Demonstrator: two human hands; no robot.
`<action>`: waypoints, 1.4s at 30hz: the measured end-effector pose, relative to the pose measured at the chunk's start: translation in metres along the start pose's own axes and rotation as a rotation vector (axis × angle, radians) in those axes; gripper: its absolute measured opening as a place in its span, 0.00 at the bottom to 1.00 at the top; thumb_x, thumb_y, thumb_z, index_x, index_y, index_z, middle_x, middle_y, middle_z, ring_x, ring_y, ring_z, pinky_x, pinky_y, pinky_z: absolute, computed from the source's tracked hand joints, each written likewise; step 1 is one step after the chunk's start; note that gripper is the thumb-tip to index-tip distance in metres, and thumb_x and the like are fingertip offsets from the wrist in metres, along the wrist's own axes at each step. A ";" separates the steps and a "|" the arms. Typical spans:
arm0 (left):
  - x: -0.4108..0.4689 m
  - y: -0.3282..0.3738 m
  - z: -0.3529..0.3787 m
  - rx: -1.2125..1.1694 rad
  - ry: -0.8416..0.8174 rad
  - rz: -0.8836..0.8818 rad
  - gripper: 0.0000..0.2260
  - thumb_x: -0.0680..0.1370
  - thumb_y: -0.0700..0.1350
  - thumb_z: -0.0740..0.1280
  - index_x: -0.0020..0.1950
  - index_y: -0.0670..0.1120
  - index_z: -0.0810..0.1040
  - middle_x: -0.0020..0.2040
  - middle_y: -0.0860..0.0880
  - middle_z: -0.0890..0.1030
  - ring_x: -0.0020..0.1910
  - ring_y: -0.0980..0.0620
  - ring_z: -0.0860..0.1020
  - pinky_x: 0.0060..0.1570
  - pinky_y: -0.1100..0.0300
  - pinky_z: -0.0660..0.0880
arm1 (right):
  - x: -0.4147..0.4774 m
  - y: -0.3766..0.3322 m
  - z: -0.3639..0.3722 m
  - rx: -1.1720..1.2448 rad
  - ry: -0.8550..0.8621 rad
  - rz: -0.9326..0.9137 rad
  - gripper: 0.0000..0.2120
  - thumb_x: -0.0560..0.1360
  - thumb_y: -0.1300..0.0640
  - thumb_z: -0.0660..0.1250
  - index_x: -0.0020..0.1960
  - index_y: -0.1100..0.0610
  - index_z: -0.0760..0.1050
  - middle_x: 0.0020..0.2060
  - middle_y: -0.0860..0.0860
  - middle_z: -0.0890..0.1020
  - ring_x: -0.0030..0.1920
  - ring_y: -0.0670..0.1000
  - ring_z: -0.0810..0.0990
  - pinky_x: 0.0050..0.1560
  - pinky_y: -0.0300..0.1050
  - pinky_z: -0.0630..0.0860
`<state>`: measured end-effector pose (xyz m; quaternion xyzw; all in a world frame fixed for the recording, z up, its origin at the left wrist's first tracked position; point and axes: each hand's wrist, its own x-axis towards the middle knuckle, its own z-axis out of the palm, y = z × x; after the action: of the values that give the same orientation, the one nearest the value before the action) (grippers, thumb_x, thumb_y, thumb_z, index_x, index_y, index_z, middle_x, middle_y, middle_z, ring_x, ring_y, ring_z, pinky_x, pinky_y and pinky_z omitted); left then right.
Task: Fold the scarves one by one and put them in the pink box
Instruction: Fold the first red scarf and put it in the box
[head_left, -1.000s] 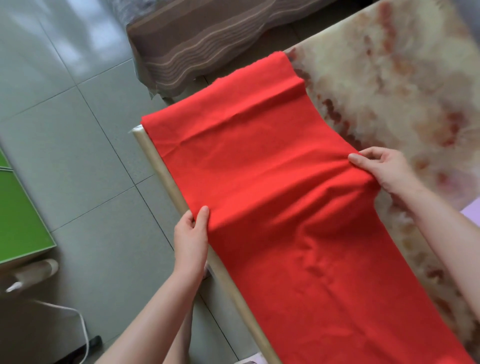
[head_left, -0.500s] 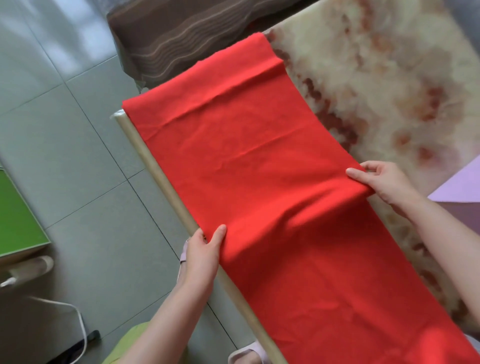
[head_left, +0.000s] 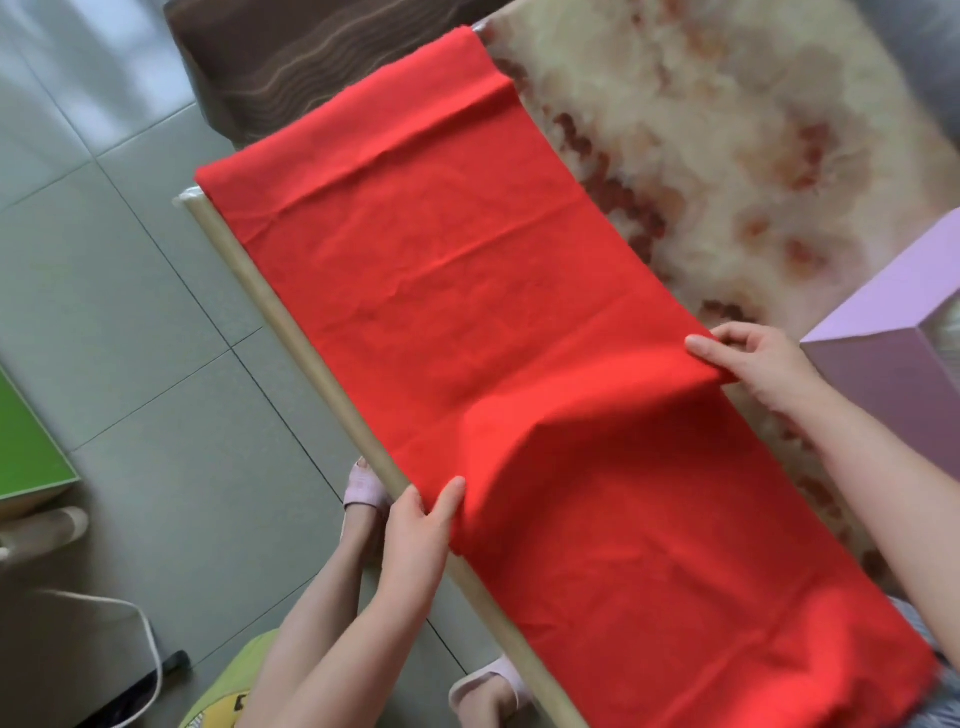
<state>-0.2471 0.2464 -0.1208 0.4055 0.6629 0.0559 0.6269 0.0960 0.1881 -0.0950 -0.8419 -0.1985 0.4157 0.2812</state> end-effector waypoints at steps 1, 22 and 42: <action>-0.004 0.001 0.002 -0.042 0.020 -0.016 0.15 0.76 0.52 0.68 0.37 0.45 0.69 0.35 0.49 0.69 0.37 0.51 0.70 0.38 0.57 0.66 | -0.003 0.003 -0.002 0.021 0.015 -0.009 0.10 0.75 0.53 0.67 0.37 0.55 0.75 0.23 0.40 0.75 0.25 0.37 0.69 0.31 0.31 0.65; -0.082 -0.067 0.057 -0.062 -0.076 0.013 0.10 0.70 0.45 0.75 0.49 0.46 0.80 0.46 0.53 0.85 0.48 0.56 0.81 0.52 0.58 0.75 | -0.060 0.099 -0.034 -0.449 -0.122 0.056 0.21 0.53 0.30 0.73 0.42 0.39 0.78 0.47 0.51 0.82 0.58 0.56 0.73 0.58 0.45 0.62; -0.142 -0.117 0.101 -0.050 0.013 -0.043 0.10 0.70 0.48 0.75 0.45 0.45 0.78 0.43 0.51 0.81 0.43 0.56 0.77 0.34 0.66 0.69 | -0.123 0.171 -0.069 -0.057 0.075 -0.001 0.10 0.65 0.47 0.76 0.40 0.49 0.78 0.41 0.51 0.83 0.44 0.49 0.79 0.56 0.47 0.71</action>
<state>-0.2298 0.0383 -0.0987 0.3749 0.6740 0.0615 0.6336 0.0980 -0.0330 -0.0976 -0.8644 -0.1998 0.3781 0.2644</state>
